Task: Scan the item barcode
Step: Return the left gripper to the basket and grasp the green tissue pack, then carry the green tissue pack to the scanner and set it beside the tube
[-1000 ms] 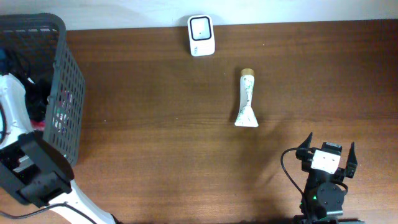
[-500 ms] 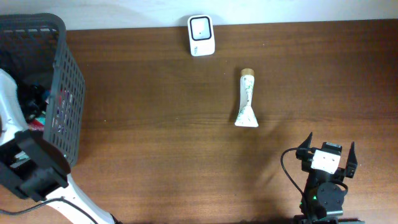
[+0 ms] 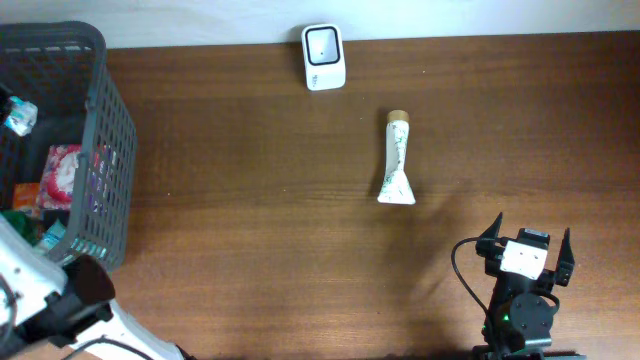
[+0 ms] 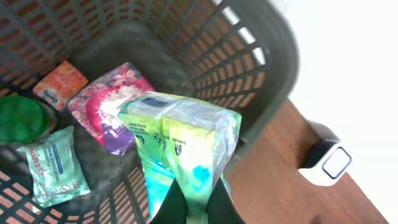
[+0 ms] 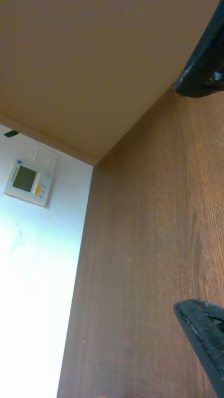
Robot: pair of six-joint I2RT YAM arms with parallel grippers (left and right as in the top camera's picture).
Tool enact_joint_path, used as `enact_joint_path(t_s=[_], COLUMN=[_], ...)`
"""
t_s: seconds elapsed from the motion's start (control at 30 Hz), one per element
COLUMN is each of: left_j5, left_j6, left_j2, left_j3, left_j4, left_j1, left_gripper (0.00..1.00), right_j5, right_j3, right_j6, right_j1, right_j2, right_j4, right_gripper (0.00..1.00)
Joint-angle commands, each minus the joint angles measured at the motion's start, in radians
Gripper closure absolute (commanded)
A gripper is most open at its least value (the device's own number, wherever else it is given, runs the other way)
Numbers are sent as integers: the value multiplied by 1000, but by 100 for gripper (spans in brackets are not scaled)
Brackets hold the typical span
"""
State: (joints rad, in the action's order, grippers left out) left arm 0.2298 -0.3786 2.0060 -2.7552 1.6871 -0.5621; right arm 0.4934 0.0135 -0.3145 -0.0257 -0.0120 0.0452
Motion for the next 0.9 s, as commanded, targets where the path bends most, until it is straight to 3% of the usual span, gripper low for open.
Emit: enact_joint_path(t_s=[0.0, 0.23, 0.43, 0.57, 0.77, 0.87], left_j5=[45, 71, -72, -89, -89, -89], left_j6=[17, 85, 84, 84, 79, 5], left_j2=[-104, -138, -108, -32, 108, 190], left_j3=[-22, -2, 63, 150, 263, 299], left_j4=[1, 1, -2, -40, -144, -242], left_j1=[31, 374, 678, 849, 1001, 1065], left_gripper=[100, 100, 100, 100, 100, 97], right_j5=[13, 13, 13, 13, 13, 13], right_j3=[-8, -8, -8, -8, -8, -8], right_j6=[1, 1, 1, 1, 1, 1], right_j1=[6, 6, 6, 6, 6, 6], right_j2=[6, 6, 6, 6, 6, 6], right_j4=[3, 3, 3, 3, 3, 3], right_gripper=[1, 1, 2, 2, 1, 1])
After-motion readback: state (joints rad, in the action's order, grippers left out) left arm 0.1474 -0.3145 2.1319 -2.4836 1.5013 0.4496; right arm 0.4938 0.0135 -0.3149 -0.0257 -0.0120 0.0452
